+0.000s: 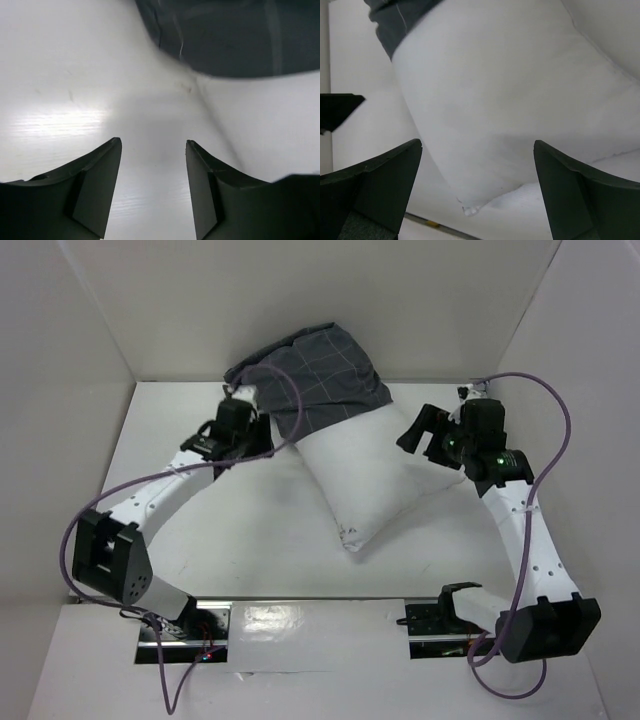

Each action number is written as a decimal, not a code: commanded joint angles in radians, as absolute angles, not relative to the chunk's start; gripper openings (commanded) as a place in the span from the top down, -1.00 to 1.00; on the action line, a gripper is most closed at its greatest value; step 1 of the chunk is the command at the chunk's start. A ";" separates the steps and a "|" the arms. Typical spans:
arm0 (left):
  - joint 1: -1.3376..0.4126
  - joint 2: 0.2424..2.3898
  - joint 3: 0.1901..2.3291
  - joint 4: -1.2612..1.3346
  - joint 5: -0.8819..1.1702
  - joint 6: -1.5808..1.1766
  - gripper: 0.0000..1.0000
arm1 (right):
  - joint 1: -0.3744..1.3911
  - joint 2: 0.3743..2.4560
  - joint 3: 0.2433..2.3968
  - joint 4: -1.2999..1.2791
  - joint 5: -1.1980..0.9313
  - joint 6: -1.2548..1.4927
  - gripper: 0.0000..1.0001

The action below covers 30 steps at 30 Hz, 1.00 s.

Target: Put the pillow into the pillowcase

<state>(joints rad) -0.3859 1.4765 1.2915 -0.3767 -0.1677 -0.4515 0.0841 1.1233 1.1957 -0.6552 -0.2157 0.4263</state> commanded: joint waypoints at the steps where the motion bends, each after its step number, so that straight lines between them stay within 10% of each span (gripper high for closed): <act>1: -0.393 1.476 1.079 -0.045 -0.074 -0.463 -0.36 | 0.089 1.101 1.115 -0.710 -0.265 0.452 -1.00; 5: -0.393 1.534 1.014 0.118 -0.025 -0.443 -0.22 | 0.089 1.078 1.052 -0.686 -0.328 0.474 -1.00; 10: -0.393 1.676 1.061 0.172 0.006 -0.397 -0.75 | 0.089 1.097 0.979 -0.640 -0.431 0.518 -1.00; 17: -0.382 1.830 1.212 0.163 0.017 -0.341 -0.81 | 0.155 1.115 0.927 -0.577 -0.485 0.611 -1.00; 30: -0.308 1.959 1.361 0.179 -0.005 -0.310 -0.30 | 0.155 1.166 1.008 -0.638 -0.388 0.577 -1.00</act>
<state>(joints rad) -0.3424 1.9465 1.3205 0.1089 0.0212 -0.3382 0.1505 1.1618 0.9527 -0.6441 -0.4236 0.5907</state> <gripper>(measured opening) 0.665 0.999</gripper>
